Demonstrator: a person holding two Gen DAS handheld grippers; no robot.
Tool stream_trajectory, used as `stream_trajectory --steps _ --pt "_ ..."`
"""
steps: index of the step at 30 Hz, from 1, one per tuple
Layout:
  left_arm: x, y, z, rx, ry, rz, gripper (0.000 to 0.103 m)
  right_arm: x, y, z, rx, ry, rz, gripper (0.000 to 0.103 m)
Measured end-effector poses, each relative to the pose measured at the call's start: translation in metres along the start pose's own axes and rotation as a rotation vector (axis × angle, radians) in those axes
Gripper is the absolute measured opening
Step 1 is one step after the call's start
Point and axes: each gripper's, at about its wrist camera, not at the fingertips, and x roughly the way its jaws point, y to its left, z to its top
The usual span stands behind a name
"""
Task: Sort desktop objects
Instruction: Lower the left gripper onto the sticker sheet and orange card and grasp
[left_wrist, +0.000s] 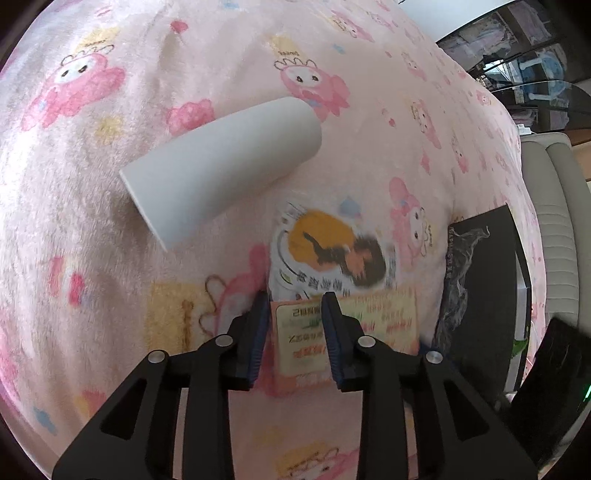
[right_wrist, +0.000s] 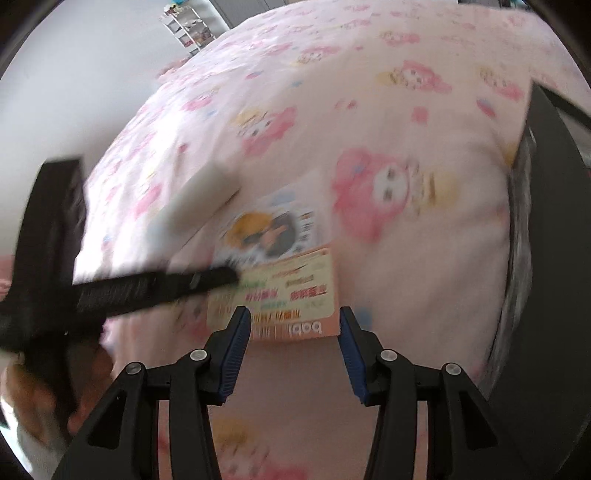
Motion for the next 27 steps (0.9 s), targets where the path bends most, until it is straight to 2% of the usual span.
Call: stream_trajectory --steps 3,5,8,13,15,16,18,19,20,23,27 --pt "-0.002 0.011 -0.017 -0.061 0.026 -0.068 0.031 -0.005 0.006 -0.015 -0.024 0.05 -0.045 0.044" --pt "0.0 0.019 -0.028 -0.104 0.034 -0.096 0.031 -0.007 0.007 -0.017 -0.044 0.046 -0.076 0.044" --pt "0.007 0.018 -0.03 -0.094 0.034 -0.054 0.031 -0.01 0.002 -0.012 -0.035 -0.023 -0.126 0.044" --pt "0.008 -0.002 -0.025 -0.004 -0.015 0.031 0.031 0.004 -0.003 -0.004 -0.017 -0.092 -0.089 0.044" --pt "0.012 -0.006 -0.023 0.022 -0.023 0.058 0.031 0.01 -0.005 -0.005 -0.02 -0.078 -0.088 0.044" --pt "0.012 -0.008 -0.023 0.034 -0.03 0.068 0.026 0.008 -0.005 -0.006 -0.018 -0.08 -0.079 0.044" --pt "0.012 -0.011 -0.023 0.058 -0.047 0.089 0.023 -0.001 -0.005 -0.011 -0.011 -0.09 -0.058 0.034" --pt "0.01 -0.011 -0.024 0.066 -0.051 0.091 0.023 -0.005 -0.005 -0.013 -0.008 -0.095 -0.047 0.027" --pt "0.009 -0.012 -0.026 0.069 -0.049 0.083 0.023 -0.008 -0.005 -0.016 0.001 -0.083 -0.044 0.026" --pt "0.004 -0.005 -0.038 0.06 -0.021 0.063 0.022 -0.012 -0.008 -0.03 0.035 -0.031 -0.041 0.026" --pt "-0.001 0.008 -0.053 0.015 -0.012 0.026 0.022 -0.019 -0.006 -0.053 0.007 0.019 -0.041 0.026"
